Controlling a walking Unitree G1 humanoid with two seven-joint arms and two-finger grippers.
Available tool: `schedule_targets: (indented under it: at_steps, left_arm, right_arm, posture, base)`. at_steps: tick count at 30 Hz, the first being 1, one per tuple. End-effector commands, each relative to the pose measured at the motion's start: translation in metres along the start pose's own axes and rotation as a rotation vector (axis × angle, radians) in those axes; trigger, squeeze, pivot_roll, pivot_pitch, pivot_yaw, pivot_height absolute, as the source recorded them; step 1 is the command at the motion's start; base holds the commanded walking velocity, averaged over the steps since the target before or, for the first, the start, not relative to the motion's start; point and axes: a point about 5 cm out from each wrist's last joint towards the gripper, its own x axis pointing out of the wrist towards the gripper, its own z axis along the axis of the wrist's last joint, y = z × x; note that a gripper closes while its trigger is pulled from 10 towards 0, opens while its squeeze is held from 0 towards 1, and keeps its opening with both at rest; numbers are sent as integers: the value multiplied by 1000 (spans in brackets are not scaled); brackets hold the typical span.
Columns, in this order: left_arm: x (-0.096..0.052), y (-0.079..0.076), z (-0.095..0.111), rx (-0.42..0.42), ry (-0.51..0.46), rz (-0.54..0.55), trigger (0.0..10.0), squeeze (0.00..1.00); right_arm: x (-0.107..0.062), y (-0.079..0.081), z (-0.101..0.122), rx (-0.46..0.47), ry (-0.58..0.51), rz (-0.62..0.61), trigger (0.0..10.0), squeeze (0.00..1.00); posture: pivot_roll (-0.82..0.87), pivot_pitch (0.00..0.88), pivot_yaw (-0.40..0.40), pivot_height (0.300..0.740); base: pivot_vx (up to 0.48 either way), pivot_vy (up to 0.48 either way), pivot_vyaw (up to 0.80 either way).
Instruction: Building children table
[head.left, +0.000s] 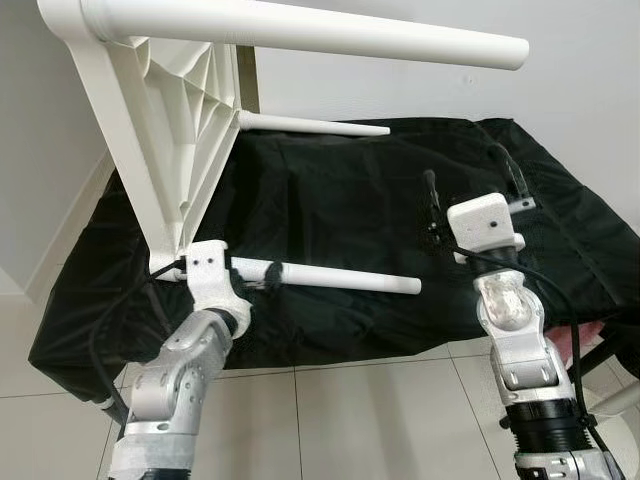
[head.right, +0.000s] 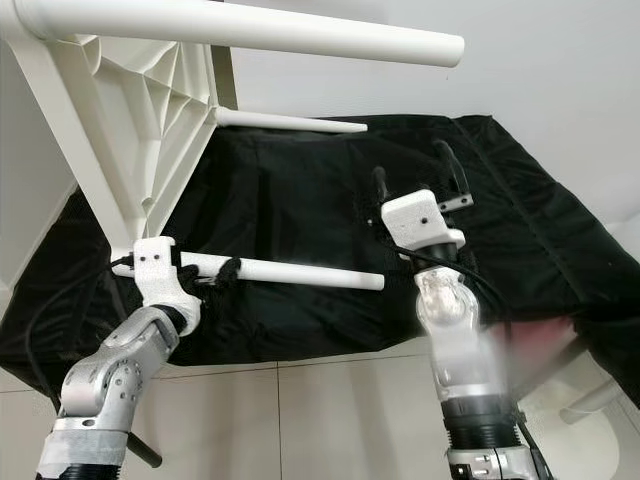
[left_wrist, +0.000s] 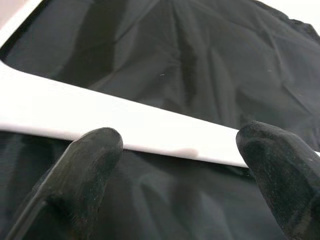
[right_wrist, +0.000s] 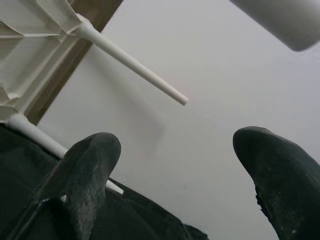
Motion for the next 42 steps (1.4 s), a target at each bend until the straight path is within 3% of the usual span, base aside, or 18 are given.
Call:
schedule_targets:
  at_steps: [1,5,6,9,13,14,17,20,22,24,28,30,32,34,36,39,41,42]
  left_arm:
    - [1,0,-2,-4,15,5,10000,0]
    - [1,0,-2,-4,15,5,10000,0]
    - [1,3,-3,11,32,18,10000,0]
    - [-1,4,-4,23,41,13,10000,0]
    - [-1,3,-3,23,45,7,10000,0]
    - [-2,-1,-2,46,46,-31,10000,0]
    - [-2,-12,1,138,39,-113,10000,0]
    - [-2,-13,1,162,42,-120,10000,0]
    - [-2,-15,0,266,50,-136,10000,0]
    - [-2,-15,0,266,50,-136,10000,0]
    - [-1,-16,3,501,31,-155,10000,0]
    - [-1,-16,3,501,31,-155,10000,0]
    - [-1,-17,7,529,14,-167,10000,0]
    - [-1,-17,7,529,14,-167,10000,0]
    - [-3,-25,10,488,-3,-220,10000,0]
    - [-5,-31,11,486,-18,-247,10000,0]
    - [-4,-42,16,497,-61,-293,10000,0]
    - [-4,-42,16,497,-61,-293,10000,0]
  right_arm:
    - [0,1,0,-5,-6,4,10000,0]
    - [0,1,0,-5,-6,4,10000,0]
    - [0,4,8,-78,-73,-4,10000,0]
    - [-1,5,15,-132,-132,-35,10000,0]
    - [-1,5,17,-136,-143,-47,10000,0]
    - [0,7,18,-74,-143,-34,10000,0]
    - [0,20,10,281,-13,23,10000,0]
    - [-1,24,7,360,28,38,10000,0]
    - [-10,36,-3,502,131,108,10000,0]
    - [-10,36,-3,502,131,108,10000,0]
    - [-36,47,-20,626,281,175,10000,0]
    - [-36,47,-20,626,281,175,10000,0]
    - [-52,49,-28,710,370,151,10000,0]
    - [-52,49,-28,710,370,151,10000,0]
    - [-70,48,-38,798,490,36,10000,0]
    - [-80,50,-41,836,542,4,10000,0]
    - [-97,60,-44,967,632,-53,10000,0]
    - [-97,60,-44,967,632,-53,10000,0]
  posture:
    - [-9,20,27,740]
    - [-9,20,27,740]
    - [-2,30,21,740]
    - [-2,30,21,740]
    - [-4,30,19,740]
    - [-4,30,19,740]
    - [-8,30,19,740]
    - [-8,30,19,740]
    - [-10,30,21,740]
    - [-10,30,21,740]
    - [-14,35,23,740]
    - [-14,35,23,740]
    - [-12,40,22,740]
    - [-12,40,22,740]
    - [-14,42,20,740]
    - [-18,46,24,740]
    - [-25,48,29,740]
    - [-25,48,29,740]
  base:
    - [0,0,0]
    - [0,0,0]
    - [0,0,0]
    - [0,0,0]
    - [0,0,0]
    - [0,0,0]
    - [0,0,0]
    - [0,0,0]
    - [0,0,0]
    - [0,0,0]
    - [0,0,0]
    - [0,0,0]
    - [0,0,0]
    - [0,0,0]
    - [0,0,0]
    - [0,0,0]
    - [0,0,0]
    - [0,0,0]
